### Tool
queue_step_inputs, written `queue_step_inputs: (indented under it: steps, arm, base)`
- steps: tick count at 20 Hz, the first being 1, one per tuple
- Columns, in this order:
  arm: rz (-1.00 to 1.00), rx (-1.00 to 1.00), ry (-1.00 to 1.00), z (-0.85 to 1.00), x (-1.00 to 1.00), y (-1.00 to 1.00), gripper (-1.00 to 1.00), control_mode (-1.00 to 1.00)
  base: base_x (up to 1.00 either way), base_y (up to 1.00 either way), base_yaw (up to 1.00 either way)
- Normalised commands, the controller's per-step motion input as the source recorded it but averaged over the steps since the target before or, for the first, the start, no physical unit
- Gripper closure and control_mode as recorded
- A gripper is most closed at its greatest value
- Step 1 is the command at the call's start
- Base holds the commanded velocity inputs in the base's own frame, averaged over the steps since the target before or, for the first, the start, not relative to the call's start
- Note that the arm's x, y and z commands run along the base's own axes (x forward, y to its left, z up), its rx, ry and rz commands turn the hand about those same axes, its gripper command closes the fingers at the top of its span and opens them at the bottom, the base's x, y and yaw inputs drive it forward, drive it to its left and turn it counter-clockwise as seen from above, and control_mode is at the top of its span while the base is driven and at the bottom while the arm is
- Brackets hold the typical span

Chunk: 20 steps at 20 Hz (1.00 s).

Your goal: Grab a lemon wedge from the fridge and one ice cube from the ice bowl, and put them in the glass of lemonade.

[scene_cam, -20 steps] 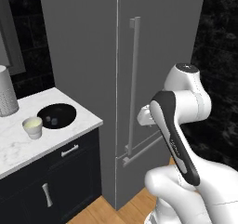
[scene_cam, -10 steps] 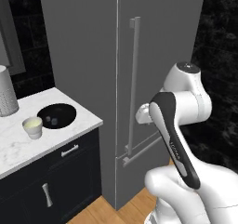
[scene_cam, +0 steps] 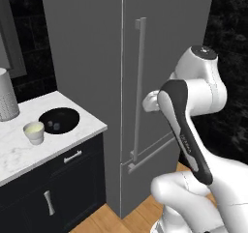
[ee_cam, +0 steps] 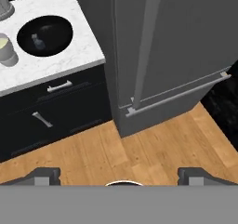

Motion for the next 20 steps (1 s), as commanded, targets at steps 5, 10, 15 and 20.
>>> queue_step_inputs:
  steps: [5, 10, 15, 20]
  arm:
    - [-0.10, -0.28, 0.08, 0.43, 0.19, 0.00, -1.00, -1.00]
    - [-0.11, -0.05, 0.06, 0.05, 0.09, -0.21, -1.00, -1.00]
    - [-0.01, 0.22, 0.00, -0.02, 0.00, -0.79, -1.00, -1.00]
    - [0.07, 0.09, -0.02, 0.00, 0.01, -0.18, -1.00, -1.00]
  base:
    - [0.00, 0.00, 0.00]
    - [0.00, 0.00, 0.00]
    - [0.00, 0.00, 0.00]
    - [0.00, 0.00, 0.00]
